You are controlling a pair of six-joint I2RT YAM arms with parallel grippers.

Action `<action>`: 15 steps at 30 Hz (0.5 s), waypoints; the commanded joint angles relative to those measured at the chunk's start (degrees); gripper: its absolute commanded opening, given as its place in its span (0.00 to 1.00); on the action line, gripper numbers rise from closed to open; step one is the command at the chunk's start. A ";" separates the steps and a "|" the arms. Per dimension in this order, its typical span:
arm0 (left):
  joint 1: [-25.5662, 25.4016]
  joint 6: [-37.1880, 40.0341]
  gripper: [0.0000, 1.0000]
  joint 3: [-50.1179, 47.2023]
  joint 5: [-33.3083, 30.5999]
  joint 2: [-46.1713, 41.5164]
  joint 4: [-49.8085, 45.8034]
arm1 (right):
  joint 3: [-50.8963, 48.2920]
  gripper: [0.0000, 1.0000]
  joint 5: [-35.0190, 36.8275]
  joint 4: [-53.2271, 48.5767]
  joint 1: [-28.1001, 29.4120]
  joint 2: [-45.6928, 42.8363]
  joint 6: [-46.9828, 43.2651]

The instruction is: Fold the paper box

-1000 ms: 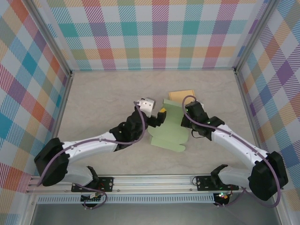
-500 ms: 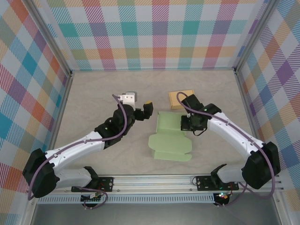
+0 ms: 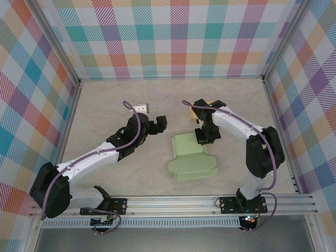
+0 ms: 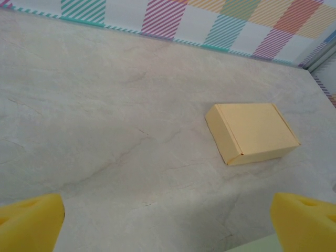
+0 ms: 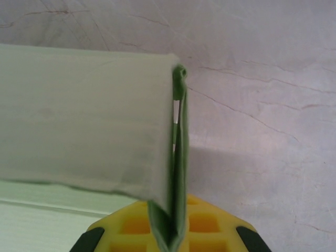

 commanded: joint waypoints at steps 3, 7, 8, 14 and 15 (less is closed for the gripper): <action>1.34 -1.15 1.00 -1.34 1.06 -1.23 0.53 | 5.00 0.12 0.03 -2.30 -0.32 6.28 -3.03; 1.87 -1.01 1.00 -1.44 1.13 -1.26 0.23 | 7.99 0.22 0.65 -1.82 -0.59 11.26 -3.56; 1.95 -1.05 1.00 -1.41 1.15 -1.23 0.24 | 8.63 0.23 0.96 -1.75 -0.62 12.24 -3.70; 2.14 -1.14 1.00 -1.90 1.16 -1.62 0.75 | 11.10 0.11 1.89 -1.37 -0.96 15.46 -4.27; 2.21 -1.10 1.00 -2.11 1.16 -1.73 0.99 | 11.45 0.11 2.89 -1.71 -1.04 16.13 -4.06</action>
